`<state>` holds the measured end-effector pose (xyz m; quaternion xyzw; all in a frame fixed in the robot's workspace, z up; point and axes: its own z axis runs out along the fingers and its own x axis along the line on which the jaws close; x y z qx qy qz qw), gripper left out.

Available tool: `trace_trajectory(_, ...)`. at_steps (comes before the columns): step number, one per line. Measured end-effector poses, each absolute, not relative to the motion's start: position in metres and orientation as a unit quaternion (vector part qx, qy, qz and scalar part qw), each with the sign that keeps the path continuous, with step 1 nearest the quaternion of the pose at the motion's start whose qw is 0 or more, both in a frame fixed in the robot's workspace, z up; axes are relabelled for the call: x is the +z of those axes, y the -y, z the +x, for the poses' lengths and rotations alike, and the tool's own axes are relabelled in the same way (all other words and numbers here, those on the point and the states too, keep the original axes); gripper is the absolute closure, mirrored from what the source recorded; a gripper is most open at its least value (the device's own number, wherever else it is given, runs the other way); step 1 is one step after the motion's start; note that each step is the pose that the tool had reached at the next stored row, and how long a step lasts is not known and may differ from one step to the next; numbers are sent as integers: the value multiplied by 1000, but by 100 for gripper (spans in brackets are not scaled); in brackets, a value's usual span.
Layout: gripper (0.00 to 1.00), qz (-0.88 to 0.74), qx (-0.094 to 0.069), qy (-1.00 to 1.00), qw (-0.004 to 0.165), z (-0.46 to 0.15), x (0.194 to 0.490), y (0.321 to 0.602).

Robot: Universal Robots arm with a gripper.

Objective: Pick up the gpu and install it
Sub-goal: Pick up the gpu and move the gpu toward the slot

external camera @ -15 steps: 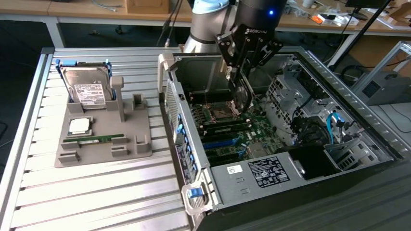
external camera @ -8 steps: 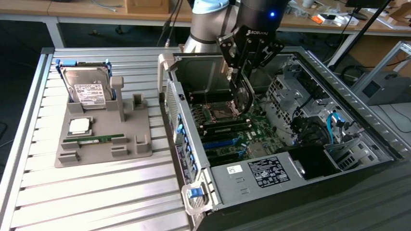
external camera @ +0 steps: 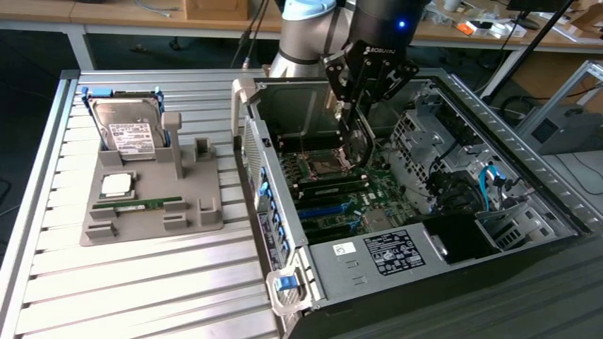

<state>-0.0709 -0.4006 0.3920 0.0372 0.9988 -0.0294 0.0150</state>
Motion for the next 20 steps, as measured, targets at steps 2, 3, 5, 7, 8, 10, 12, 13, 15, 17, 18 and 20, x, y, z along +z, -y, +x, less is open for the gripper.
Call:
trace_trajectory(2, 73, 37, -29, -999, 15, -70, 391, 401)
trace_trajectory(3, 73, 37, -29, -999, 15, -70, 391, 401)
trace_trajectory(5, 73, 37, -29, -999, 15, -69, 390, 401)
trace_trajectory(7, 73, 37, -29, -999, 15, -68, 389, 401)
trace_trajectory(8, 73, 37, -29, -999, 15, -68, 389, 401)
trace_trajectory(10, 73, 37, -29, -999, 15, -67, 387, 401)
trace_trajectory(12, 73, 37, -29, -999, 15, -66, 386, 401)
trace_trajectory(13, 73, 37, -29, -999, 15, -66, 386, 401)
trace_trajectory(15, 73, 37, -29, -999, 15, -65, 385, 401)
trace_trajectory(17, 73, 37, -29, -999, 15, -65, 384, 401)
trace_trajectory(18, 73, 37, -29, -999, 15, -65, 383, 402)
trace_trajectory(20, 73, 37, -29, -999, 15, -64, 383, 402)
